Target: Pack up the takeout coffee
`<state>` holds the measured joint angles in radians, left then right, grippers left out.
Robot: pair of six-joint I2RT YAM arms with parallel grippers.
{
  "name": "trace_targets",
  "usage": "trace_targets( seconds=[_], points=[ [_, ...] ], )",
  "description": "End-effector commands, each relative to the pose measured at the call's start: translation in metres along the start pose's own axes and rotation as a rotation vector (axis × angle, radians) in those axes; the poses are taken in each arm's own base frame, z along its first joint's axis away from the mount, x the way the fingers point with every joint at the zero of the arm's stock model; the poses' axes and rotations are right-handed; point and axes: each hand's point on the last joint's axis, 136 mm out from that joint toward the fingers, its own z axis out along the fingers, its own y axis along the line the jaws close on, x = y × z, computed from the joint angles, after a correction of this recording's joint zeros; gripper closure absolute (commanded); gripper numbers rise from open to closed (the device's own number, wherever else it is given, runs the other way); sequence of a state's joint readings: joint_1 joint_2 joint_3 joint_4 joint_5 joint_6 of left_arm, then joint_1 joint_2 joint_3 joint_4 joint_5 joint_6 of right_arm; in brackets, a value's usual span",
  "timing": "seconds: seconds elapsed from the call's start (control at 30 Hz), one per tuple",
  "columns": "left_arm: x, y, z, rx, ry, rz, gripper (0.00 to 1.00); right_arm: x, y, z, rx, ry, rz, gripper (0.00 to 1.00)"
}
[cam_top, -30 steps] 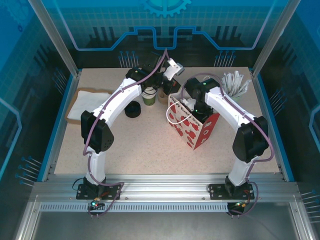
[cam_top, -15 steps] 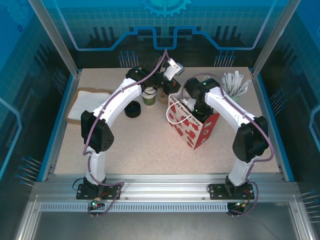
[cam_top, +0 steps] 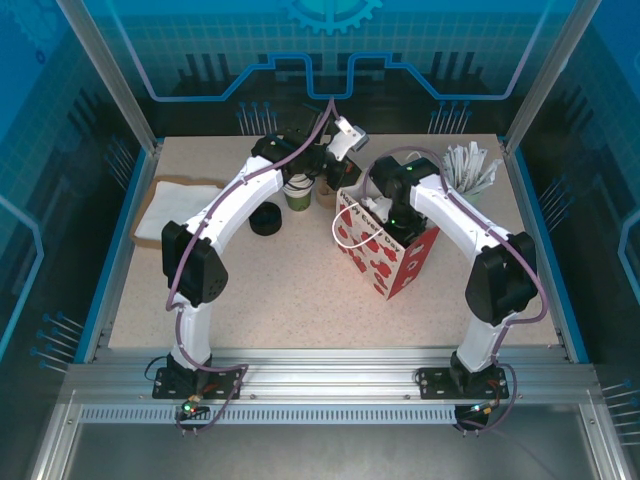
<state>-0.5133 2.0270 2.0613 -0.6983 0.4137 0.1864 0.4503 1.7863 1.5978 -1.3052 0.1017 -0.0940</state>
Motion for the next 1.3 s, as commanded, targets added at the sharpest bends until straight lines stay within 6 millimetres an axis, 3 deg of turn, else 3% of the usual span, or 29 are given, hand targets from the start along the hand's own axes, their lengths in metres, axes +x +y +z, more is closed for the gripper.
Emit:
trace_targets(
  seconds=[0.0, 0.9, 1.27],
  points=[
    [0.004, -0.005, -0.01, 0.012, 0.013, 0.007, 1.0, 0.009, -0.013, 0.018, 0.032, 0.066, 0.032, 0.7],
    [0.011, -0.004, -0.004, 0.024, 0.02, -0.012, 1.0, 0.004, -0.03, 0.067, 0.067, 0.143, 0.051, 0.69],
    [0.011, -0.004, -0.005, 0.021, 0.021, -0.01, 1.0, -0.006, -0.025, 0.024, 0.102, 0.038, 0.026, 0.55]
  ],
)
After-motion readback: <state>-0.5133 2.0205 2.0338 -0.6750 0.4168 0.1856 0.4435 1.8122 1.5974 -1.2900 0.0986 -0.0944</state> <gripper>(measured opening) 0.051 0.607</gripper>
